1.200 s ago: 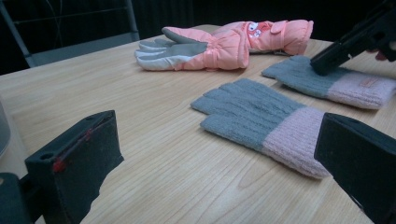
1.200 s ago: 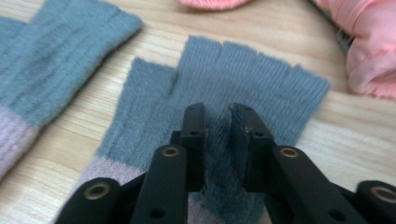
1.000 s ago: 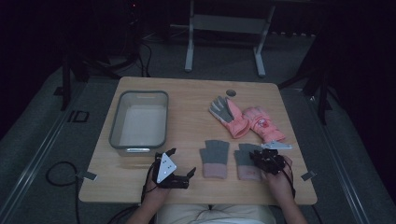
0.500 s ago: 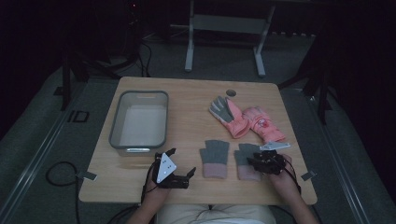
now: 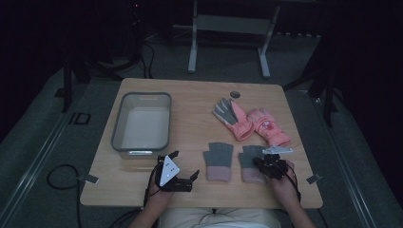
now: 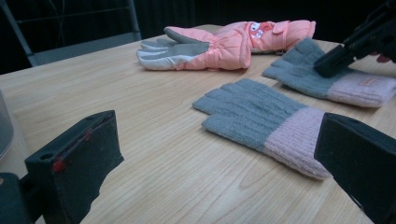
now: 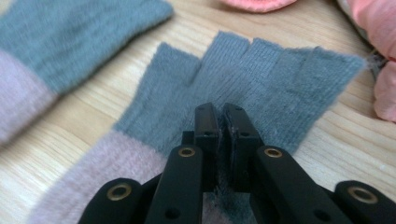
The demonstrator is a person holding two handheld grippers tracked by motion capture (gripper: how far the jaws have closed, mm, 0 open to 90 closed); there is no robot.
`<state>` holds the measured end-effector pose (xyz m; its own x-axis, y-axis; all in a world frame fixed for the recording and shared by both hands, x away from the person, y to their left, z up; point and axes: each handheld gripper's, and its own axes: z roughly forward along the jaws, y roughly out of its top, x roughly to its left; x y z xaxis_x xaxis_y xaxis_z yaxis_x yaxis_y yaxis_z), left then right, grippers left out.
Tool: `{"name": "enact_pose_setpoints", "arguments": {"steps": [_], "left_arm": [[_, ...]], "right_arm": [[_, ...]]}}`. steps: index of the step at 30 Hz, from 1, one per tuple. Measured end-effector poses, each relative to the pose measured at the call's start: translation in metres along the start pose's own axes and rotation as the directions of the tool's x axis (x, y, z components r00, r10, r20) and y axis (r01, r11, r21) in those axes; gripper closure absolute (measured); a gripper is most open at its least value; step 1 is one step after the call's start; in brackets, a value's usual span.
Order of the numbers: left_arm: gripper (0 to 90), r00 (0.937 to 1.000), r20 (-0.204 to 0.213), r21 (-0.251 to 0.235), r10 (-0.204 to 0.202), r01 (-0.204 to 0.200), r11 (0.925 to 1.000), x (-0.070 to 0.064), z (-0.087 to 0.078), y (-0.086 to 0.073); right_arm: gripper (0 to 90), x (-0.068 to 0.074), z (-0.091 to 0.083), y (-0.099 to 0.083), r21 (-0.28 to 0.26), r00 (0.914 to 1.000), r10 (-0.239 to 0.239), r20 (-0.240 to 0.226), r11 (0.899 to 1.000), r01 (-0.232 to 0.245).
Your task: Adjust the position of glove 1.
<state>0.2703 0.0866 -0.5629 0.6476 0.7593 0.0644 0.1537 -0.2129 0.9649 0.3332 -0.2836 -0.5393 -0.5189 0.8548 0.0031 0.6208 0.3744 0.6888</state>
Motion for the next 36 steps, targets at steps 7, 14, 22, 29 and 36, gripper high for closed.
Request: {"name": "enact_pose_setpoints", "arguments": {"steps": [7,14,22,29,36], "left_arm": [[0.0,1.0000,-0.001,0.002,0.002,-0.002,1.0000,0.000,0.000,0.000],[0.0,1.0000,0.000,0.004,-0.002,0.002,1.0000,0.000,0.000,0.000],[0.0,1.0000,-0.001,0.004,0.005,-0.005,1.0000,0.000,0.000,0.000],[0.0,1.0000,-0.001,0.004,-0.001,0.001,1.0000,0.000,0.000,0.000],[0.0,1.0000,0.004,0.004,0.001,-0.001,1.0000,0.000,0.000,0.000]], "right_arm": [[85.7,0.013,-0.033,0.028,-0.088,0.9996,0.008,-0.026,0.996,-0.010],[85.7,0.043,-0.045,0.060,-0.141,0.9978,-0.001,-0.067,0.990,-0.008],[85.6,0.079,-0.024,0.066,-0.126,0.9928,-0.019,-0.119,0.992,0.004],[85.5,0.095,-0.001,0.068,-0.090,0.9879,-0.019,-0.154,0.996,0.005],[85.5,0.096,0.017,0.064,-0.053,0.9870,-0.013,-0.160,0.999,0.005]]}}
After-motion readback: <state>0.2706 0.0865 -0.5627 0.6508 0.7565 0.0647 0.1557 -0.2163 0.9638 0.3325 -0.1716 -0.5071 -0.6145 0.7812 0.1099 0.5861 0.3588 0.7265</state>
